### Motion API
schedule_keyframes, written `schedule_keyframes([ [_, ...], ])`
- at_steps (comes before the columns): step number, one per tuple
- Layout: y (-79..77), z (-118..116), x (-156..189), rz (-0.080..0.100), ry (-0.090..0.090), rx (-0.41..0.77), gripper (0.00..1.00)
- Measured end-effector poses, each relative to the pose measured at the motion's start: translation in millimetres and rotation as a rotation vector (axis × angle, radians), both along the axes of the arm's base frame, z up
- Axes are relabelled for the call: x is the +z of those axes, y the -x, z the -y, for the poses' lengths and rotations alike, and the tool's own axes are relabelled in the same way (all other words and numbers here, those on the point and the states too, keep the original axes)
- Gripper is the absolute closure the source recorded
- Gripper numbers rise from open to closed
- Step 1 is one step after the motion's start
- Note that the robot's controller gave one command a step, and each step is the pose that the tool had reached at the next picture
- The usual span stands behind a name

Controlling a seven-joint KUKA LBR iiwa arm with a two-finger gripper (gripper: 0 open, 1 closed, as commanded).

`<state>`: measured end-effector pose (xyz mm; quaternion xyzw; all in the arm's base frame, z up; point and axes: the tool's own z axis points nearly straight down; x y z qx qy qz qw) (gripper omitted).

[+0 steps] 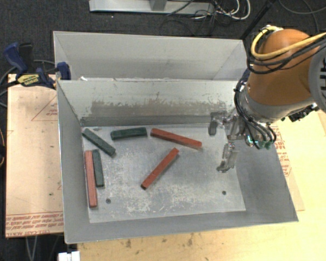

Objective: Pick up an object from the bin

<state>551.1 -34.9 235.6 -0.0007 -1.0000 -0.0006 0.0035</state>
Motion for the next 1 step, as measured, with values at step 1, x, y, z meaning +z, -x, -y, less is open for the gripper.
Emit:
schedule_keyframes([
  [1, -54.0, -19.6, -168.0, 0.012, -0.001, 0.054, 0.0],
])
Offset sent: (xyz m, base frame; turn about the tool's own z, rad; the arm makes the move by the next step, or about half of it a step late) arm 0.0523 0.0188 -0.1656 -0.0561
